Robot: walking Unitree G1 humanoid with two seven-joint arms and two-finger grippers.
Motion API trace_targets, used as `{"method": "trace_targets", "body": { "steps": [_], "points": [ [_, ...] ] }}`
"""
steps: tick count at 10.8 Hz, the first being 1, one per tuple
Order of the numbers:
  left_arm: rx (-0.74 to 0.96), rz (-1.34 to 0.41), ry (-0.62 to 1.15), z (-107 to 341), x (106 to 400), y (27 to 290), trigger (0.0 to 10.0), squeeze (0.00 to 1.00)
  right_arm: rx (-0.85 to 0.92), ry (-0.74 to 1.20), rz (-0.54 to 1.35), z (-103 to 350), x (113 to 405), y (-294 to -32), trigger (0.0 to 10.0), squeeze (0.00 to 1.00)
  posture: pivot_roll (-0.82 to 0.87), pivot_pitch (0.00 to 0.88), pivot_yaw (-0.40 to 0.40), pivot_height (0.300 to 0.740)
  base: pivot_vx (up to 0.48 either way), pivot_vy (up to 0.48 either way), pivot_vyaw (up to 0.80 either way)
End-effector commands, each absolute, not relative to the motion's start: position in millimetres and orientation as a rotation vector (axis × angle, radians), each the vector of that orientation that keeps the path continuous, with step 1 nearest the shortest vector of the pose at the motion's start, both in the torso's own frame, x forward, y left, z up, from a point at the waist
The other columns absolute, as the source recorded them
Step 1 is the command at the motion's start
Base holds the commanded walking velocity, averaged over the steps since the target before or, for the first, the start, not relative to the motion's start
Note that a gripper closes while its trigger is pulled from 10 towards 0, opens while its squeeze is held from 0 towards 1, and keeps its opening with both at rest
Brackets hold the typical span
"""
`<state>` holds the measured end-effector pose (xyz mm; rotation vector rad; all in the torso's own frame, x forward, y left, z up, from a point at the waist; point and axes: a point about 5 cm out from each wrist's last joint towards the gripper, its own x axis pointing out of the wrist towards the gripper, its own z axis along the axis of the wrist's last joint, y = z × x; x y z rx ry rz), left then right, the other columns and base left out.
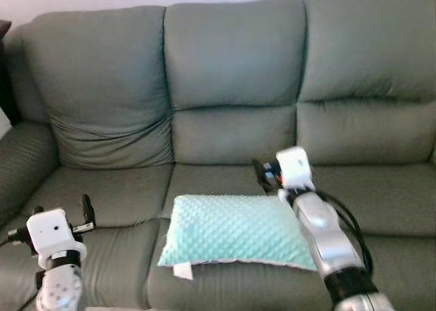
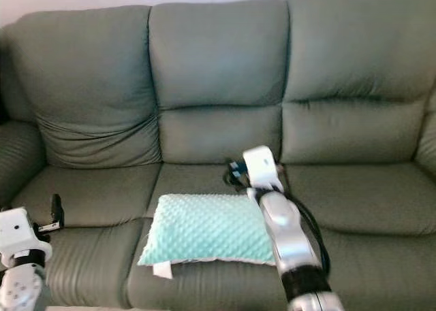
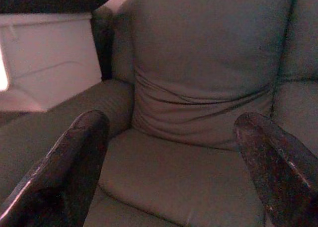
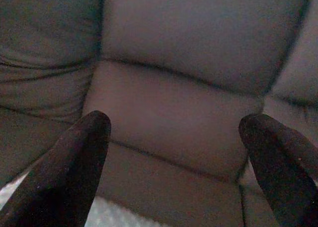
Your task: Move the pillow to the sofa
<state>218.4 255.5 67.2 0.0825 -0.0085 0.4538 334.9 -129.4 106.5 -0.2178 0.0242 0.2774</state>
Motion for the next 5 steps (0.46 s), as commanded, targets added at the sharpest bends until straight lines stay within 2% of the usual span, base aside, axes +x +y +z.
{"method": "trace_targets", "body": {
  "steps": [1, 5],
  "points": [
    [0.09, 0.49, -0.027, 70, 220, 258, 10.0, 0.0, -0.217, 0.01, 0.319, 109, 338, -122, 10.0, 0.0, -0.15, 0.0, 0.021, 0.74, 0.0, 0.0, 0.0],
    [0.081, 0.558, -0.029, 66, 212, 261, 10.0, 0.0, -0.212, -0.003, 0.387, 113, 346, -108, 10.0, 0.0, -0.11, 0.0, -0.027, 0.74, 0.0, 0.0, 0.0]
  ]
}}
